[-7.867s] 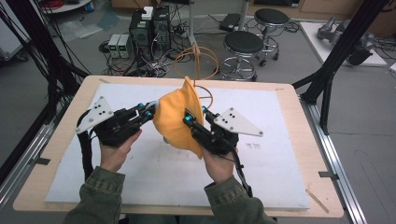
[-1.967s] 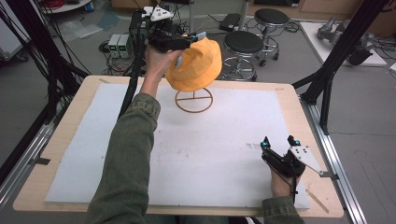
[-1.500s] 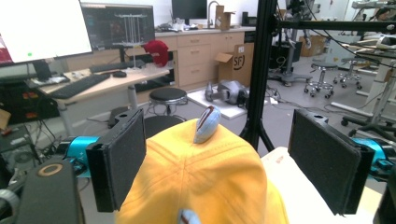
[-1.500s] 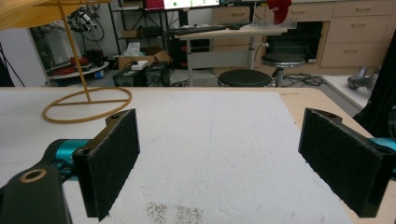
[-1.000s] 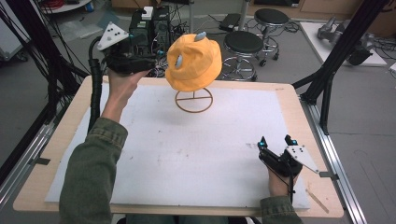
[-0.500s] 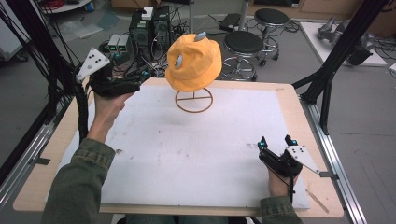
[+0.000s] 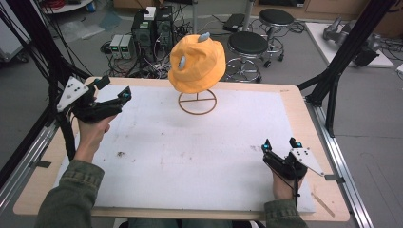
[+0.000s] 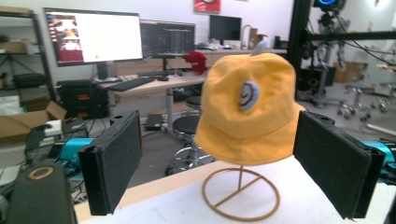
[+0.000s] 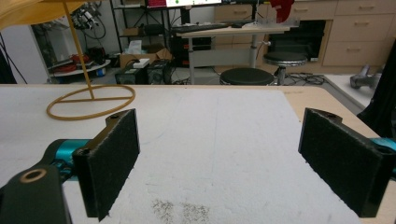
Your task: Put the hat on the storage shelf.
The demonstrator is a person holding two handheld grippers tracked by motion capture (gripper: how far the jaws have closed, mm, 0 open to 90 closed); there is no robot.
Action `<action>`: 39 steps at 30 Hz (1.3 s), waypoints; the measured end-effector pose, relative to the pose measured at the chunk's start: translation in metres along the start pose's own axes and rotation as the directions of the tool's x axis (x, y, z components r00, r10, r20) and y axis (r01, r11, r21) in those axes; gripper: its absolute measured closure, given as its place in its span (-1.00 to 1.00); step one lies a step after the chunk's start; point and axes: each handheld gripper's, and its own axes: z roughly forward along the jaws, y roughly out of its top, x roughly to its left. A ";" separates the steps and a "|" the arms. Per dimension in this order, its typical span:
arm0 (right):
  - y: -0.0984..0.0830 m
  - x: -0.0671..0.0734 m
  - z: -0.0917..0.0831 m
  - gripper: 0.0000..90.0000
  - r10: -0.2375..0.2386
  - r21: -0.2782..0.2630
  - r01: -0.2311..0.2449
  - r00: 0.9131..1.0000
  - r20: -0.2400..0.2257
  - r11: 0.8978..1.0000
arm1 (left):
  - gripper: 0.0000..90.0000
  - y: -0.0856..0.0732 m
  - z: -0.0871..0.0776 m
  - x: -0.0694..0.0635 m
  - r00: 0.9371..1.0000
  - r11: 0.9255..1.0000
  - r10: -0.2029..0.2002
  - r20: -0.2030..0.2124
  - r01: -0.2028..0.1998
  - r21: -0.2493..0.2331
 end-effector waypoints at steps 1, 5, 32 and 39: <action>0.000 0.000 0.000 -0.74 0.001 0.002 -0.001 1.000 0.002 1.000 | -0.64 -0.003 -0.003 0.001 1.000 1.000 -0.006 -0.010 0.006 0.000; 0.000 0.001 0.000 -0.74 0.001 0.002 -0.001 1.000 0.004 1.000 | -0.64 -0.014 -0.012 0.003 1.000 1.000 -0.011 -0.025 0.011 -0.002; -0.003 0.007 0.001 -0.74 -0.030 0.029 0.031 0.999 -0.014 0.999 | -0.64 -0.093 -0.102 0.031 0.967 0.992 -0.114 -0.229 0.099 -0.075; -0.003 0.008 -0.001 -0.74 -0.041 0.031 0.041 0.999 -0.006 0.999 | -0.64 -0.111 -0.118 0.035 0.952 0.993 -0.119 -0.281 0.108 -0.055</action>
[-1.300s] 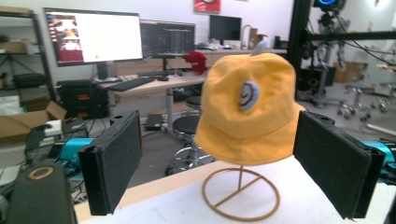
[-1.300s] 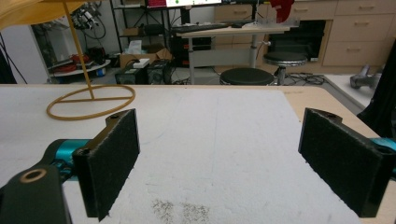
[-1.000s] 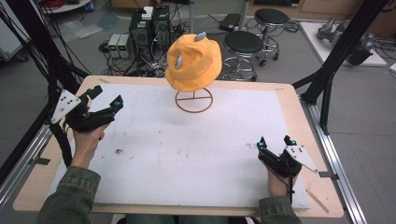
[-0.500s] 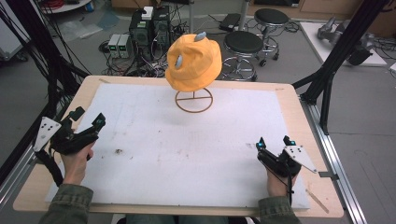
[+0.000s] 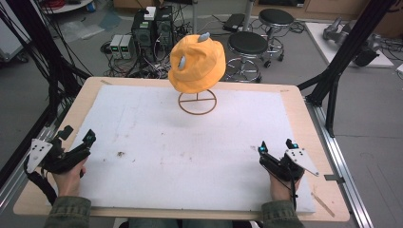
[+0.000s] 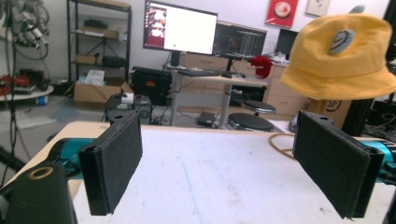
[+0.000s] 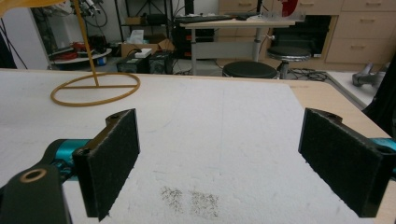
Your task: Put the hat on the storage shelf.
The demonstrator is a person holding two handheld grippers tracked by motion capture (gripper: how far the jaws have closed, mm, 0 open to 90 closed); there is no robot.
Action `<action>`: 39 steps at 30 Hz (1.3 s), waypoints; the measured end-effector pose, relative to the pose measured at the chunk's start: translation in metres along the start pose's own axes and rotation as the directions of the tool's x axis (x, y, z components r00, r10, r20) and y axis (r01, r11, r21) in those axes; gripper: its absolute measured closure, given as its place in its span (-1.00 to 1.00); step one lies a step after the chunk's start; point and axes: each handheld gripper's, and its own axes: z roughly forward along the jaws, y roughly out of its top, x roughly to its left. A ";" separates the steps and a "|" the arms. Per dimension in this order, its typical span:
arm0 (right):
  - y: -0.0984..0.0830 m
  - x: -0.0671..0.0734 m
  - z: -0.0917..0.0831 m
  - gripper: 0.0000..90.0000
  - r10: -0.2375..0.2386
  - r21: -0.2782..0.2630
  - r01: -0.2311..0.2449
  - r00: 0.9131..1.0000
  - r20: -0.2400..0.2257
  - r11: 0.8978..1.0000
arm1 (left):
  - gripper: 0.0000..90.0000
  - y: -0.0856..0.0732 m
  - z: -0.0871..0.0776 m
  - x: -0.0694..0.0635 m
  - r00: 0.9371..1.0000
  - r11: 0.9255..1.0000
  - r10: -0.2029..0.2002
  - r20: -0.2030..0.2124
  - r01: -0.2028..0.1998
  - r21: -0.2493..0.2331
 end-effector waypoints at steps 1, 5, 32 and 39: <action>0.000 0.000 0.000 -0.74 0.001 0.000 -0.001 1.000 0.001 1.000 | -0.64 -0.001 -0.002 0.001 1.000 1.000 -0.001 0.000 0.001 -0.001; 0.000 -0.001 0.000 -0.74 0.011 0.006 -0.011 1.000 0.011 1.000 | -0.64 -0.001 -0.008 0.000 1.000 1.000 0.000 -0.001 0.000 -0.006; -0.006 -0.004 -0.001 -0.74 0.058 0.014 -0.057 0.998 -0.020 0.998 | -0.63 -0.015 -0.010 -0.002 1.000 0.999 -0.019 0.023 0.018 0.051; -0.008 -0.010 -0.002 -0.74 0.072 0.013 -0.072 0.997 0.007 0.997 | -0.63 -0.015 -0.010 -0.004 0.999 0.998 -0.019 0.028 0.017 0.054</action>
